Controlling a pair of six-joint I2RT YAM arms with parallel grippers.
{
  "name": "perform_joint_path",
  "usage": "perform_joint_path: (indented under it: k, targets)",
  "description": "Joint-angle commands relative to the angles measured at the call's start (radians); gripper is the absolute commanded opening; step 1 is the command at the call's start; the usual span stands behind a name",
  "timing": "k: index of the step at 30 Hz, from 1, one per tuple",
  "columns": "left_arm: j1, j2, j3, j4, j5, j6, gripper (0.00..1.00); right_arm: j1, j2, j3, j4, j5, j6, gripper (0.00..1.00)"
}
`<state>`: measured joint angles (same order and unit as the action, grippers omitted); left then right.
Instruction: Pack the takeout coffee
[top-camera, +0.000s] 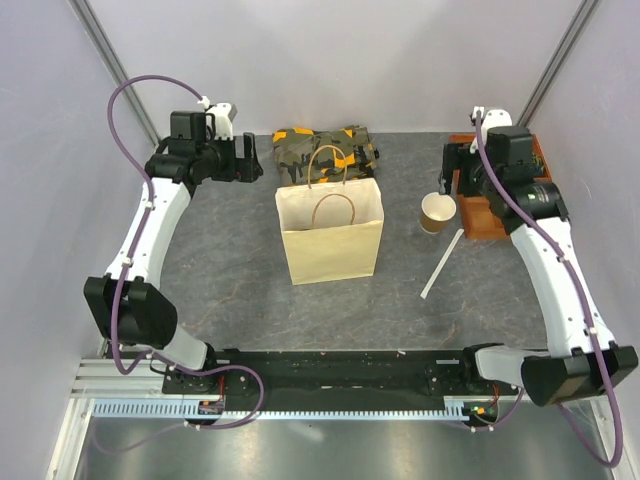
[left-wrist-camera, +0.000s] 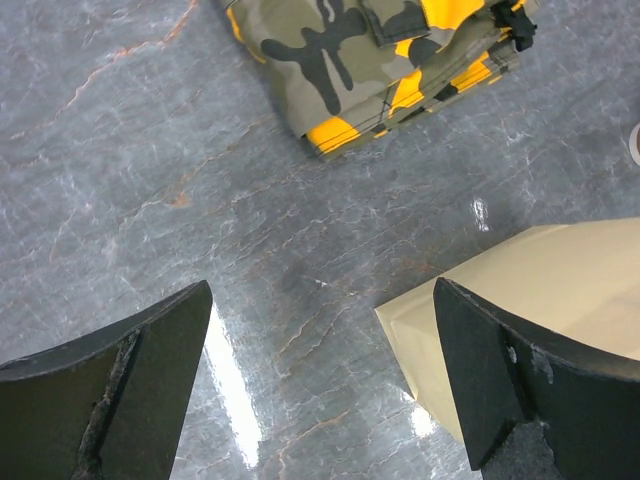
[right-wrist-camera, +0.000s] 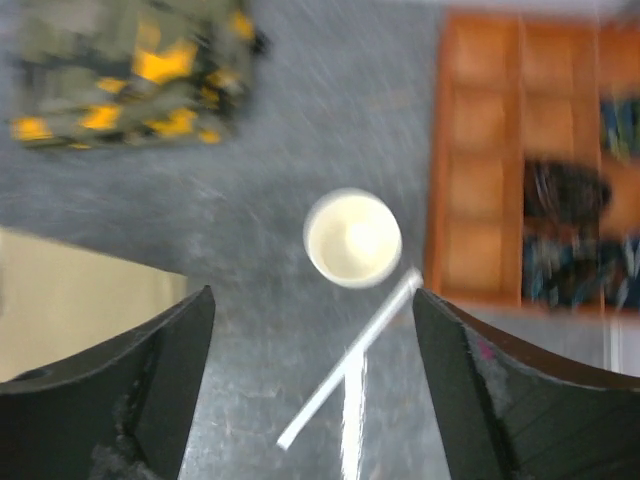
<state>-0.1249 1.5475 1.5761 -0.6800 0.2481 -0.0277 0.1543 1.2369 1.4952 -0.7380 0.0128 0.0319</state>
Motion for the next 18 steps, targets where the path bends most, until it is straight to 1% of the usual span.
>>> perform_joint_path:
  k: [1, 3, 5, 7, 9, 11, 13, 14, 16, 18]
  targets:
    - [0.028, -0.061, -0.024, 0.054, 0.033, -0.075, 1.0, -0.018, 0.079, -0.079, -0.113, 0.286, 0.244, 0.84]
    - [0.048, -0.072, -0.045, 0.054, 0.033, -0.089, 1.0, -0.033, 0.111, -0.096, -0.142, 0.305, 0.322, 0.79]
    - [0.067, -0.095, -0.063, 0.057, 0.037, -0.107, 1.0, -0.048, 0.147, -0.118, -0.149, 0.294, 0.361, 0.75]
    - [0.076, -0.122, -0.097, 0.062, 0.039, -0.123, 1.0, -0.058, 0.156, -0.176, -0.129, 0.264, 0.404, 0.74]
    - [0.085, -0.141, -0.134, 0.065, 0.039, -0.127, 1.0, -0.065, 0.168, -0.252, -0.092, 0.256, 0.436, 0.7]
    - [0.093, -0.165, -0.163, 0.065, 0.036, -0.129, 1.0, -0.073, 0.18, -0.326, -0.037, 0.24, 0.448, 0.64]
    - [0.097, -0.184, -0.175, 0.065, 0.034, -0.127, 1.0, -0.079, 0.219, -0.366, 0.011, 0.22, 0.451, 0.63]
    - [0.099, -0.194, -0.18, 0.063, 0.033, -0.124, 1.0, -0.085, 0.237, -0.392, 0.058, 0.207, 0.45, 0.6]
    - [0.1, -0.205, -0.183, 0.057, 0.031, -0.117, 1.0, -0.087, 0.288, -0.406, 0.098, 0.202, 0.432, 0.57]
    - [0.102, -0.21, -0.179, 0.053, 0.025, -0.109, 1.0, -0.091, 0.337, -0.414, 0.137, 0.208, 0.421, 0.51]
